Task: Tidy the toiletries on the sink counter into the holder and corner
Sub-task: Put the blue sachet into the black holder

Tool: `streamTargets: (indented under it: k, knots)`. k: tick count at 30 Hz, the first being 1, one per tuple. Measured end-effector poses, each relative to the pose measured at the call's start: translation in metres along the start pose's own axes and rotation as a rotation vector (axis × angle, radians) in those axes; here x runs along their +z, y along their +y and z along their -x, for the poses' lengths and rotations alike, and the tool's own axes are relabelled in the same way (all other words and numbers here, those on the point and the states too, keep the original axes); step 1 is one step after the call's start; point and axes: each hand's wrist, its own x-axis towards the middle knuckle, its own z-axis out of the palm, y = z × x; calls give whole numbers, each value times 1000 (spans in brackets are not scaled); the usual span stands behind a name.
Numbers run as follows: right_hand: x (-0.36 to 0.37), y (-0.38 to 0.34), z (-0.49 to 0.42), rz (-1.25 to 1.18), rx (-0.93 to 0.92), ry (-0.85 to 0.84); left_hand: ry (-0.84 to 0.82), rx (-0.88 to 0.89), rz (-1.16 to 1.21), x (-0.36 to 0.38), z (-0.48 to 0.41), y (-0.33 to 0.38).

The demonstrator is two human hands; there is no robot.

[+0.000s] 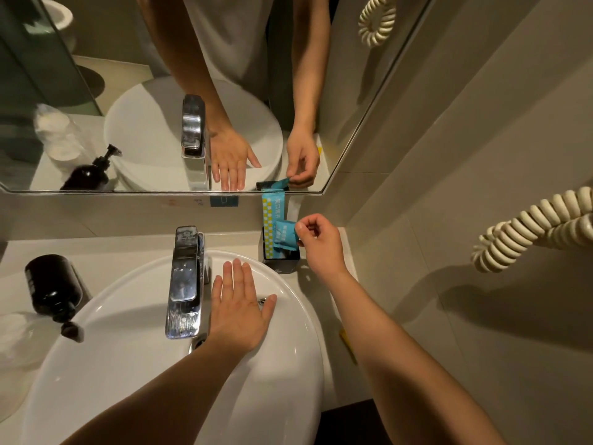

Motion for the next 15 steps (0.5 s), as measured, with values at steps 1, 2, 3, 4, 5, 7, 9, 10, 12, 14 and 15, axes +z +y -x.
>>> streamTargets:
  k: [1,2,3,4,5,7,9,10,12,14,15]
  knots:
    - [2,4,0,9,18,-6,-3,-2,3,0,0,0]
    - [3,8,1,20,27,-11,-9,-3,4,0,-1,0]
    - [4,11,2,34,31,-15,-15,-4,1,0,-1,0]
    - [4,14,3,54,32,-16,-18,-3,-2,0,-1,0]
    - [5,17,3,77,31,-13,-18,-3,-3,0,-2,-1]
    - [4,22,4,106,24,6,-15,-4,-1,0,-2,-1]
    - [4,26,5,107,23,22,-1,0,1,1,-1,-1]
    - [4,28,5,110,32,24,5,2,3,1,-1,-1]
    - [4,32,6,122,58,20,6,5,1,1,0,-1]
    - [4,36,7,133,70,20,8,6,5,1,0,0]
    - [4,37,7,136,73,22,9,7,11,0,0,0]
